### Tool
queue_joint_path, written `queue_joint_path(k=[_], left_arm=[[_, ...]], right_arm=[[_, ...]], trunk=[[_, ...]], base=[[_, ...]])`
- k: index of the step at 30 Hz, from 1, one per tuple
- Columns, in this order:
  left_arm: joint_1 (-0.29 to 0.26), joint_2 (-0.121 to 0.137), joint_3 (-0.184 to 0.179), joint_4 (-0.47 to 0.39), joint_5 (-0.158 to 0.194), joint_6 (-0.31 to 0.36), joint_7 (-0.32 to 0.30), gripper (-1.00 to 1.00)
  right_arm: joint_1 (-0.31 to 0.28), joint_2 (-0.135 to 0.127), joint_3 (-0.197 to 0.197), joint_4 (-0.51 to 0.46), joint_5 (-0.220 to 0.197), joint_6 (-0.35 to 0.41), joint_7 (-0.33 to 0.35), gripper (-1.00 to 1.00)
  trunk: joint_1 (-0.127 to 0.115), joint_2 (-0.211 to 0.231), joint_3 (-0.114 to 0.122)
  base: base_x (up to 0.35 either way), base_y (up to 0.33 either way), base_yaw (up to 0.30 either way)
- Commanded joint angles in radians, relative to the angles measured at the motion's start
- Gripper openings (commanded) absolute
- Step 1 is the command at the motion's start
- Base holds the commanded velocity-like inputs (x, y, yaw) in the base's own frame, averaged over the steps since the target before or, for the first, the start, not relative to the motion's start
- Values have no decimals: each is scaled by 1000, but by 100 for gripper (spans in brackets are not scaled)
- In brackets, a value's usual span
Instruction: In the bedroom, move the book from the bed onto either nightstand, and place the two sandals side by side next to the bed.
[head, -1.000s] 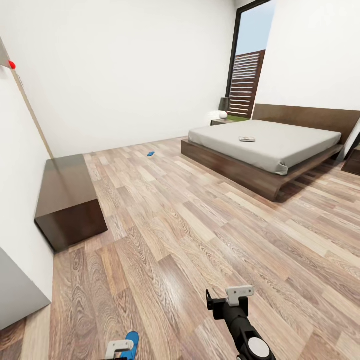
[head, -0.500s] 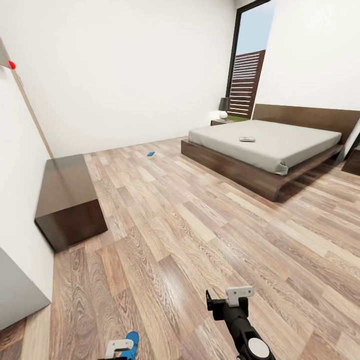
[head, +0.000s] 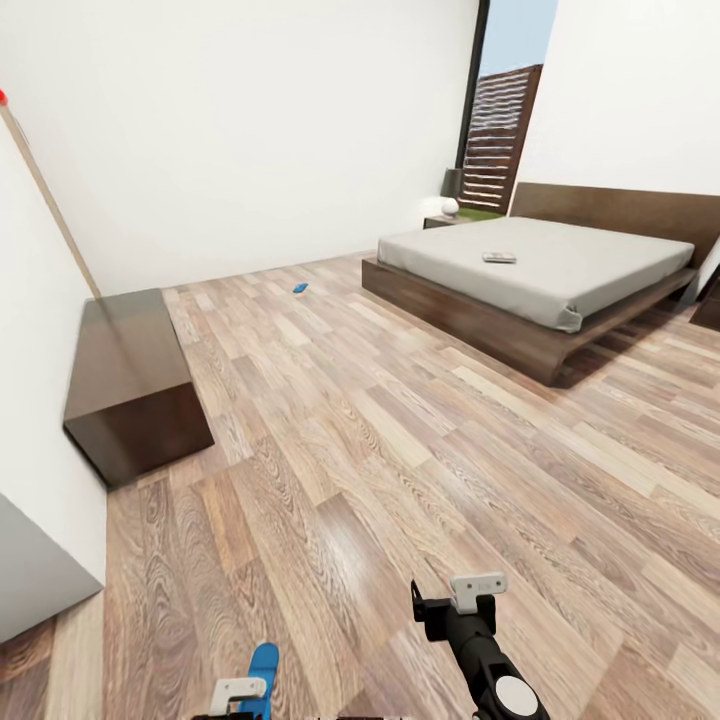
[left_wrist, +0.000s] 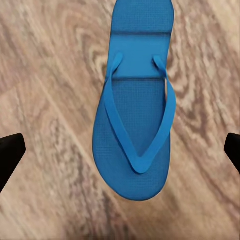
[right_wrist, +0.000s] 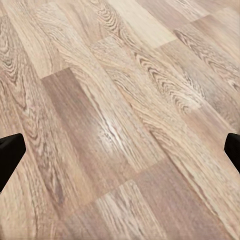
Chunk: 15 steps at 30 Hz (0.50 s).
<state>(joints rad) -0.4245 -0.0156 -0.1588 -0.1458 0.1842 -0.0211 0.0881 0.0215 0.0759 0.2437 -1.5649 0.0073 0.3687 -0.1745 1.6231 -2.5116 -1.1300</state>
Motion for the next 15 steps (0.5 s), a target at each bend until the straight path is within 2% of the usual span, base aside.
queue_joint_path(k=[1,15], left_arm=[[0,0,-10,0,9,-5,4,100],[-3,-1,-14,-42,5,-15,3,100]], right_arm=[[0,0,1,-2,1,6,-5,100],[0,0,1,-1,4,6,-6,100]], trunk=[[0,-1,-5],[0,-1,-5]], base=[[0,0,0],[0,0,0]])
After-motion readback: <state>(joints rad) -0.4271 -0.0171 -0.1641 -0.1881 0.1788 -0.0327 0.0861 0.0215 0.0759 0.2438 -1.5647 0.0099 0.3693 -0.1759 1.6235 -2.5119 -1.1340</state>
